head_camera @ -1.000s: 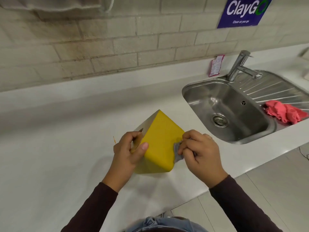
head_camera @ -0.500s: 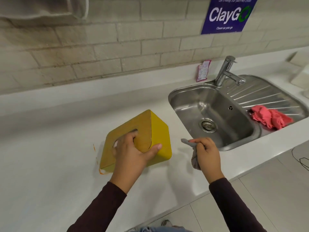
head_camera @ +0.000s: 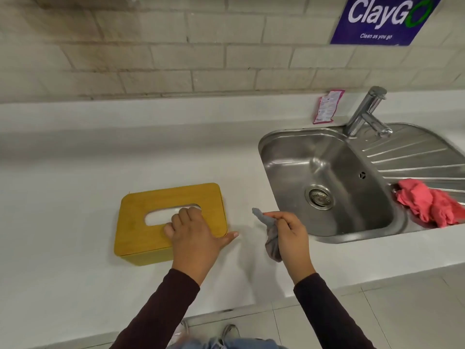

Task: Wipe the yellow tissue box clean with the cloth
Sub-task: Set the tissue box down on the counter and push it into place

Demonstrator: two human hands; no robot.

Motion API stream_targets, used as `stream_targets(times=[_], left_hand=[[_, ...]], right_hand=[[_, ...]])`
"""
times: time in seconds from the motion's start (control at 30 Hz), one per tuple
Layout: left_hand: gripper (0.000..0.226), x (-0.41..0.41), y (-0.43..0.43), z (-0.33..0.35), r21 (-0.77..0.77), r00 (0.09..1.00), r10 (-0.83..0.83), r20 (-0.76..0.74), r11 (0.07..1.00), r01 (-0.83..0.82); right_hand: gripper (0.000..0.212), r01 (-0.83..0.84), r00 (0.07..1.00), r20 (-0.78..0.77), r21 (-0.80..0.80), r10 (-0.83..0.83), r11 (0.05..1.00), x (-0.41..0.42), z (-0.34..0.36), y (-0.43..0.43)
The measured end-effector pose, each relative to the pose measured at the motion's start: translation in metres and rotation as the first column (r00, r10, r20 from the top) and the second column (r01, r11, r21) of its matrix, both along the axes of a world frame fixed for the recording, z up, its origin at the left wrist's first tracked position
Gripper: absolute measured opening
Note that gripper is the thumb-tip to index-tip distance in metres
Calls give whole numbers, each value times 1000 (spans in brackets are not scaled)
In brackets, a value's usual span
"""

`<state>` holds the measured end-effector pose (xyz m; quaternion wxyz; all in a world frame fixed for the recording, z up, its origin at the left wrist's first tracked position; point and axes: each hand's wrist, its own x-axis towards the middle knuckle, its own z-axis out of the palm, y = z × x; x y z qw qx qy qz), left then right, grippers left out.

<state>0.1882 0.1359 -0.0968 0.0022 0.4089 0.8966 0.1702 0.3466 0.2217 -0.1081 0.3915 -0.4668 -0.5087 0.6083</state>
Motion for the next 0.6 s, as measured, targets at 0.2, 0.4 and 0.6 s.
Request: stream_targets(times=[0.2, 0.4, 0.6], left_hand=[[81, 2, -1, -2, 117, 999, 32, 31, 993, -36], [53, -4, -4, -2, 124, 997, 16, 81, 992, -26], [49, -10, -7, 1, 103, 995, -32, 94, 994, 22]], right_hand=[[38, -6, 990, 138, 136, -13, 991, 7, -12, 19], [32, -340, 693, 707, 491, -138, 802, 19, -41, 33], [36, -509, 423, 875, 446, -236, 736, 13, -56, 21]])
